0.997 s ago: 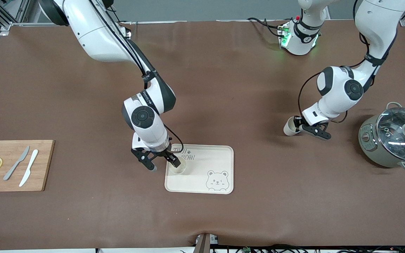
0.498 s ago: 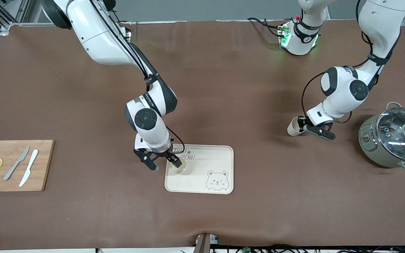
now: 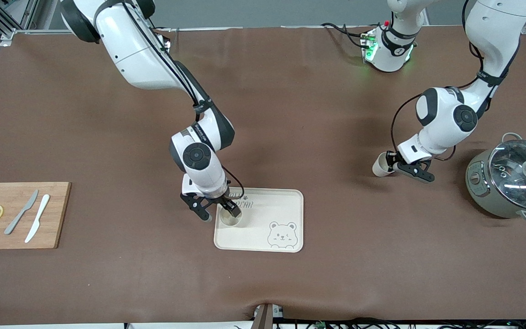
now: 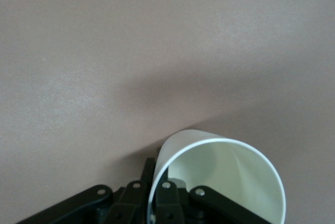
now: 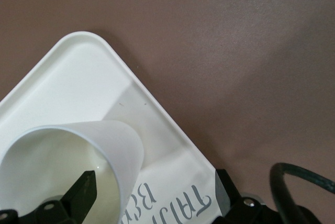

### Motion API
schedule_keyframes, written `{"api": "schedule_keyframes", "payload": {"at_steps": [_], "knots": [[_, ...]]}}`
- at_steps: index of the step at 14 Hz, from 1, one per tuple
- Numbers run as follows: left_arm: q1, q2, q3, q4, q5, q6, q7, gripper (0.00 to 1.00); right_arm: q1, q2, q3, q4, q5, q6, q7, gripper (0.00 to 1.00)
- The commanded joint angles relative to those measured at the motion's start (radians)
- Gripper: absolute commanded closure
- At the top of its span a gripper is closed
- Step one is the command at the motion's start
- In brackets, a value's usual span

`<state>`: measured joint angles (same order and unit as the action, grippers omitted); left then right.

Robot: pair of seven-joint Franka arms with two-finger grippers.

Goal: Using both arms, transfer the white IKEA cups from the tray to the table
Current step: 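Grasp the other cup with the right gripper while the left lowers its cup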

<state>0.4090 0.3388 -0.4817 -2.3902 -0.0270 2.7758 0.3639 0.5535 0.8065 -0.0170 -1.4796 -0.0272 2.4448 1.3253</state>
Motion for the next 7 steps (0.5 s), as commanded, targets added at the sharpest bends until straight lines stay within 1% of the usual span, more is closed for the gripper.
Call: {"api": "schedule_keyframes", "payload": {"at_steps": [1,2,3,4,5,6,7], "knots": [[0.008,0.02,-0.012,0.014,-0.021,0.015,0.027,1.0,0.011,0.011,-0.011,0.021,-0.02,0.002,0.026,0.0],[0.005,0.02,-0.011,0.019,-0.018,0.013,0.03,1.0,0.011,0.011,-0.011,0.021,-0.02,0.002,0.026,0.0],[0.004,0.022,-0.011,0.031,-0.001,0.005,0.039,0.88,0.011,0.011,-0.011,0.021,-0.019,0.0,0.026,0.02],[0.007,0.023,-0.011,0.034,0.016,0.005,0.046,0.75,0.009,0.01,-0.011,0.021,-0.019,0.0,0.026,0.19],[0.008,0.025,-0.011,0.034,0.021,0.004,0.05,0.42,0.009,0.01,-0.011,0.021,-0.019,0.0,0.026,0.3],[0.008,0.029,-0.011,0.032,0.024,0.005,0.055,0.22,0.009,0.01,-0.011,0.021,-0.02,0.0,0.026,0.43],[0.008,0.029,-0.011,0.031,0.024,0.005,0.055,0.2,0.009,0.01,-0.011,0.021,-0.02,0.0,0.026,0.54]]}}
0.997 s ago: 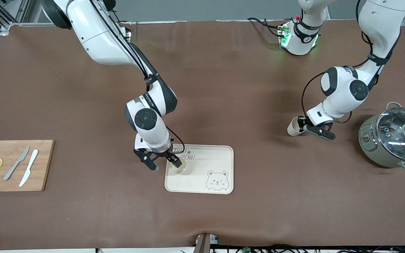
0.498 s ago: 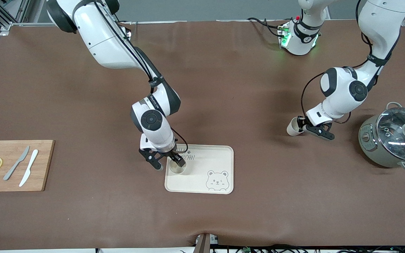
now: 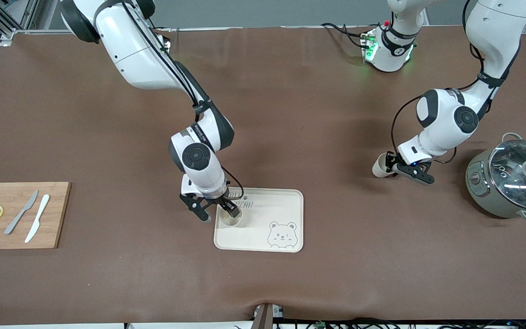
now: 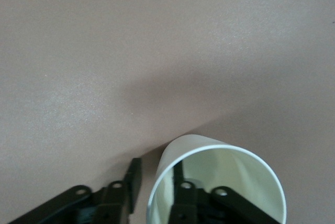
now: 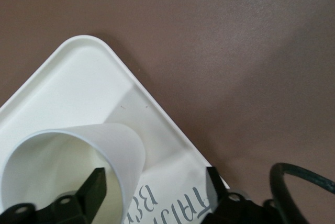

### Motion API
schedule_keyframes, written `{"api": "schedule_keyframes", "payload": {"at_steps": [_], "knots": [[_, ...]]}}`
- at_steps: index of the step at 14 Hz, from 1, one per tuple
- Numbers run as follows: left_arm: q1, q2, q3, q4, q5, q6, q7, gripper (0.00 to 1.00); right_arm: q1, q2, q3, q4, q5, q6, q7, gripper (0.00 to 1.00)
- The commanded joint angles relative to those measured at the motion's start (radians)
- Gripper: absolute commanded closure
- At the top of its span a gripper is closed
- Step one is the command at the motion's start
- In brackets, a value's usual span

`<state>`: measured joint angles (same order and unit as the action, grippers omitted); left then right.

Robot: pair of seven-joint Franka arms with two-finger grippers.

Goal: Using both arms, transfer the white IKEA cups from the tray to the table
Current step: 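Grasp the other cup with the right gripper while the left lowers its cup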

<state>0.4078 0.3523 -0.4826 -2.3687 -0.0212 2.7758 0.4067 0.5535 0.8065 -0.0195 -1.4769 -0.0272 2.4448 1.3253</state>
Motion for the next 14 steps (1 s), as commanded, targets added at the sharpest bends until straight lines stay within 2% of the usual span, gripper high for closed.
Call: {"api": "schedule_keyframes", "payload": {"at_steps": [1,2,4,7,9,14], "knots": [[0.009,0.014,-0.01,0.009,0.018,0.005,0.012,0.19,0.009,0.01,-0.008,0.02,-0.02,0.0,0.025,0.63],[0.009,0.013,-0.01,0.009,0.018,0.005,0.012,0.19,0.009,0.01,-0.008,0.02,-0.019,-0.001,0.025,0.7],[0.011,0.005,-0.01,0.009,0.018,0.005,0.012,0.18,0.008,0.008,-0.008,0.02,-0.019,-0.001,0.023,0.73],[0.023,-0.015,-0.011,0.005,0.02,0.004,0.011,0.18,0.008,0.008,-0.008,0.02,-0.02,-0.001,0.023,0.97],[0.025,-0.027,-0.011,0.0,0.02,0.001,0.009,0.18,0.008,0.008,-0.008,0.02,-0.02,-0.001,0.023,0.99],[0.025,-0.085,-0.013,0.0,0.02,-0.102,0.0,0.18,0.008,0.003,-0.01,0.02,-0.031,-0.01,0.022,1.0]]}}
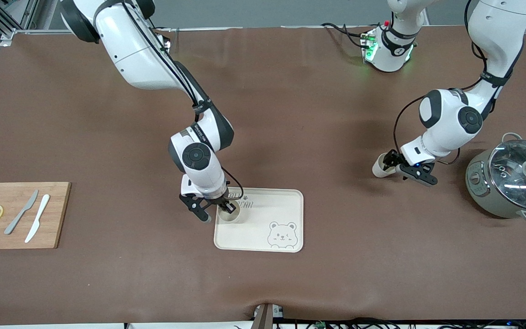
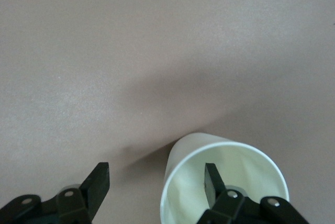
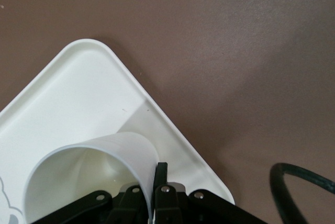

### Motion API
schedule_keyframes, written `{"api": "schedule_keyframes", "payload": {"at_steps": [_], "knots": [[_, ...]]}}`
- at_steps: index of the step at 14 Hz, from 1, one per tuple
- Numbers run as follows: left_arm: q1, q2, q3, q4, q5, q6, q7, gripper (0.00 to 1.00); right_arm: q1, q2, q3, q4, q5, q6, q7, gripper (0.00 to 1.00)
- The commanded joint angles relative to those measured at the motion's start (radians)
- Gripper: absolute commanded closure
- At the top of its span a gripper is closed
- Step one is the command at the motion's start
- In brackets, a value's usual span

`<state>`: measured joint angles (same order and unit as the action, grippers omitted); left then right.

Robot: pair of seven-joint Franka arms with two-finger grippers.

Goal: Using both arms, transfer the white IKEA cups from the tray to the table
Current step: 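Grasp the other cup with the right gripper while the left lowers its cup, then lift the cup with the right gripper while the left gripper releases and withdraws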

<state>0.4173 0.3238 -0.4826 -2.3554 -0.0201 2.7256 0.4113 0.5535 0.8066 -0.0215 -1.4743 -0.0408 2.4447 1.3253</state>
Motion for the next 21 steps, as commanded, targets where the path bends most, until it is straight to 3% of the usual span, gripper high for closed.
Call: {"api": "schedule_keyframes", "payload": {"at_steps": [1,3,6,11,17,21], "knots": [[0.015,-0.074,-0.013,-0.013,0.019,-0.07,-0.006,0.18,0.006,-0.004,-0.008,0.02,-0.017,-0.018,0.018,1.0],[0.015,-0.106,-0.014,-0.007,0.019,-0.113,-0.009,0.18,-0.001,-0.029,-0.008,0.023,-0.017,-0.048,0.012,1.0],[0.014,-0.149,-0.016,0.001,0.017,-0.156,-0.025,0.18,-0.004,-0.075,-0.006,0.072,-0.019,-0.197,0.002,1.0],[0.009,-0.209,-0.025,0.037,0.015,-0.231,-0.052,0.13,-0.061,-0.272,0.001,0.074,0.001,-0.461,-0.21,1.0],[0.005,-0.215,-0.06,0.287,0.008,-0.467,-0.175,0.01,-0.217,-0.483,-0.002,0.043,0.022,-0.8,-0.604,1.0],[0.003,-0.175,-0.059,0.395,0.006,-0.498,-0.212,0.0,-0.381,-0.645,-0.003,-0.131,0.021,-0.799,-0.958,1.0]]}}
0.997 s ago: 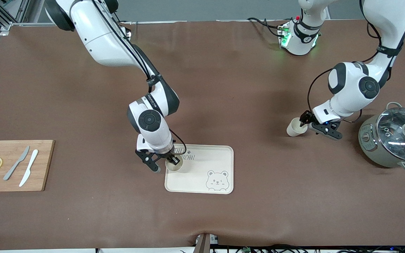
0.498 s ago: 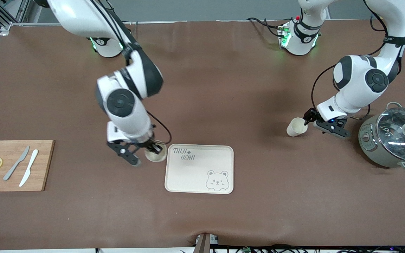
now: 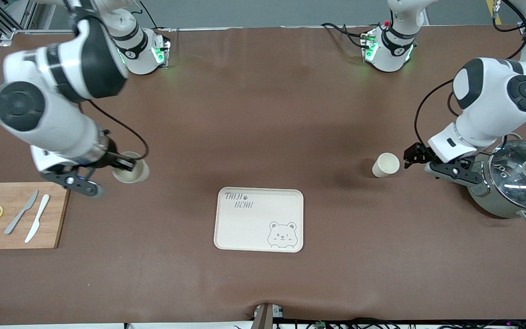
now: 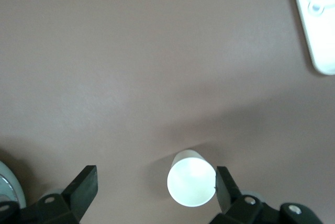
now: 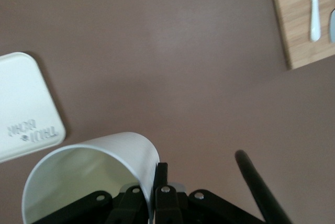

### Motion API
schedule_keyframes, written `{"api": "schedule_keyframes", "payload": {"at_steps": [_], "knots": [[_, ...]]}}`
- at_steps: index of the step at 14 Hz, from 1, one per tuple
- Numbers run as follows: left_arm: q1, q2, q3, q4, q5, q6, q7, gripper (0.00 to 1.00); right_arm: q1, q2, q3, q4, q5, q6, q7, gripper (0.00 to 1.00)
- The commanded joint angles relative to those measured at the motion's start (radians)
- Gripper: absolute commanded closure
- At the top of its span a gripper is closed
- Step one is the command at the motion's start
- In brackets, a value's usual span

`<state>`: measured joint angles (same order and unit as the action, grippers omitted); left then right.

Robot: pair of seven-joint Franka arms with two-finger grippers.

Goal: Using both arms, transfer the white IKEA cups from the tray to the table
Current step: 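Lift the cup with the right gripper while the left gripper releases and withdraws, then carry the cup beside the cutting board and lower it with the right gripper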

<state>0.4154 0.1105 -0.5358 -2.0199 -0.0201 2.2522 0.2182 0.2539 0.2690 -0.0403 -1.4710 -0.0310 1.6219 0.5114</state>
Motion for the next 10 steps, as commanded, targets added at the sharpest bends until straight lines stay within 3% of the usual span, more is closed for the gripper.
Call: {"api": "schedule_keyframes", "payload": {"at_steps": [1,4,7,10], "knots": [[0.008,0.044,-0.006,0.075,0.006,-0.025,-0.019,0.0,-0.123,-0.126,0.016,-0.159,0.011,0.029,-0.224,1.0],[0.016,0.061,-0.001,0.131,0.006,-0.037,-0.023,0.0,-0.227,-0.168,0.014,-0.265,0.01,0.117,-0.417,1.0],[0.013,0.087,0.002,0.255,0.012,-0.153,-0.089,0.0,-0.26,-0.183,0.016,-0.403,0.013,0.31,-0.427,1.0],[0.0,0.109,0.0,0.32,0.017,-0.195,-0.161,0.0,-0.286,-0.174,0.014,-0.479,0.082,0.441,-0.422,1.0]]}}
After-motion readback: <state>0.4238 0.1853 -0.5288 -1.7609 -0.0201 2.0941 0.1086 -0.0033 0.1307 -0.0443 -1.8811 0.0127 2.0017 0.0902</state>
